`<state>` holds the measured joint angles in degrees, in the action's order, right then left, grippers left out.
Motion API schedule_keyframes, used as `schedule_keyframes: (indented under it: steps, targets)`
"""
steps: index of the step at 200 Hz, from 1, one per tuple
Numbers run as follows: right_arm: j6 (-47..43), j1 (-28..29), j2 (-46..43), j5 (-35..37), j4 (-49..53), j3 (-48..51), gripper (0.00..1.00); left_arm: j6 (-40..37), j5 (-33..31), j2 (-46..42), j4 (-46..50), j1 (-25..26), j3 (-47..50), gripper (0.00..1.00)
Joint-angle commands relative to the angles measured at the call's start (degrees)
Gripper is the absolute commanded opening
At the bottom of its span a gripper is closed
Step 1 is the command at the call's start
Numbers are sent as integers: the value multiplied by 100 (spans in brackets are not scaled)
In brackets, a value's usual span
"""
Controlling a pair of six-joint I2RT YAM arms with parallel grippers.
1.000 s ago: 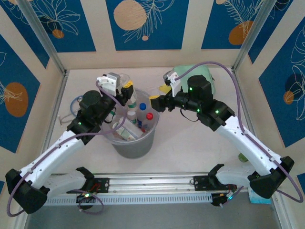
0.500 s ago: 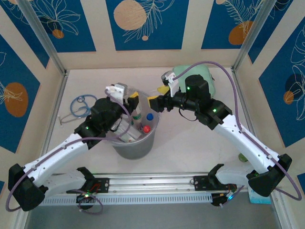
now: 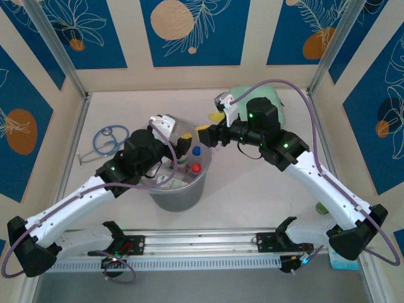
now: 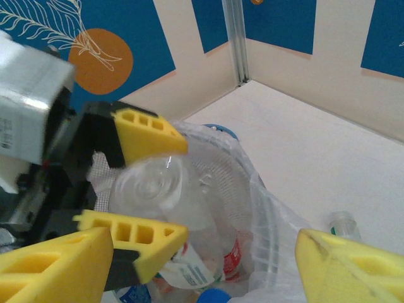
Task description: Put the plastic bottles in the bin
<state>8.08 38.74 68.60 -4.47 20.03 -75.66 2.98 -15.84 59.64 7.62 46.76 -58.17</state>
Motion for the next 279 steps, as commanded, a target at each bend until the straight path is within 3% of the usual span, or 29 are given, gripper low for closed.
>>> schedule_keyframes:
  steps: [1,23,60,109,123,169,219,257,279]
  targets:
    - [17,-11,-18,100,70,-129,76,-210,327,-69,542,41,-737,91]
    - [27,-16,-22,135,88,-98,77,-362,441,37,513,28,-1163,92]
    - [-26,-16,-47,246,201,-85,77,-392,192,412,889,27,-1562,50]
    - [57,-186,-119,267,194,33,77,259,-27,382,1330,41,-818,13]
    - [88,-218,-102,246,179,43,77,426,-88,402,1294,29,-559,6]
    - [464,-488,-80,420,227,42,76,779,2,605,820,16,-47,2]
    - [668,-1524,224,242,744,244,77,939,150,684,592,-84,88,3]
    - [418,-1852,1000,-115,936,479,87,803,242,352,744,-215,-259,17]
    - [243,-1900,1598,-157,650,629,93,697,344,231,976,-295,-579,34]
